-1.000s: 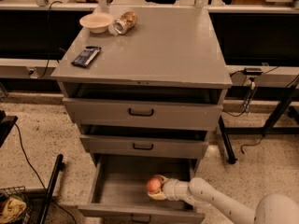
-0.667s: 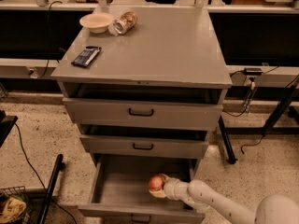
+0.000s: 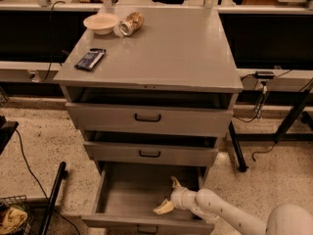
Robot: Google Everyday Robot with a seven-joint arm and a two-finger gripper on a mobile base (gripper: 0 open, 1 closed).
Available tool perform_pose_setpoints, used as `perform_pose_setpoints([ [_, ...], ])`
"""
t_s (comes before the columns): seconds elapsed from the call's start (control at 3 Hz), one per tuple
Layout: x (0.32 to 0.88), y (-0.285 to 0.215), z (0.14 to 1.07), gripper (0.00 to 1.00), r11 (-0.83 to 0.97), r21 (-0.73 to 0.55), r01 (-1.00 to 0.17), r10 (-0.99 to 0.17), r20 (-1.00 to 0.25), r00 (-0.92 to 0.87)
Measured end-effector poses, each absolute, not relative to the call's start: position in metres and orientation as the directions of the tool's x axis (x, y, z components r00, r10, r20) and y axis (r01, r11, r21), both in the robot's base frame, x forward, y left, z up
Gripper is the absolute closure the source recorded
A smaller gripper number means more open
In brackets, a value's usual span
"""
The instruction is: Place apple into bottom drawer
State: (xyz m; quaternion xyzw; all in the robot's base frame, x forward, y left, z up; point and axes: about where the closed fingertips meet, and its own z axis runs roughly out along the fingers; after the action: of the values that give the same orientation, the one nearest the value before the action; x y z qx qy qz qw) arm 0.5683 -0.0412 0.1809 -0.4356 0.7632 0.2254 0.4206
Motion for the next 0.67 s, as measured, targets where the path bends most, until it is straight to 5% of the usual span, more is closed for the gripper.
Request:
perform_pose_setpoints([
  [0.67,0.5639,-0.0406,0.1833,0.00,0.499,-0.021,-0.867,-0.460,-0.854,-0.243],
])
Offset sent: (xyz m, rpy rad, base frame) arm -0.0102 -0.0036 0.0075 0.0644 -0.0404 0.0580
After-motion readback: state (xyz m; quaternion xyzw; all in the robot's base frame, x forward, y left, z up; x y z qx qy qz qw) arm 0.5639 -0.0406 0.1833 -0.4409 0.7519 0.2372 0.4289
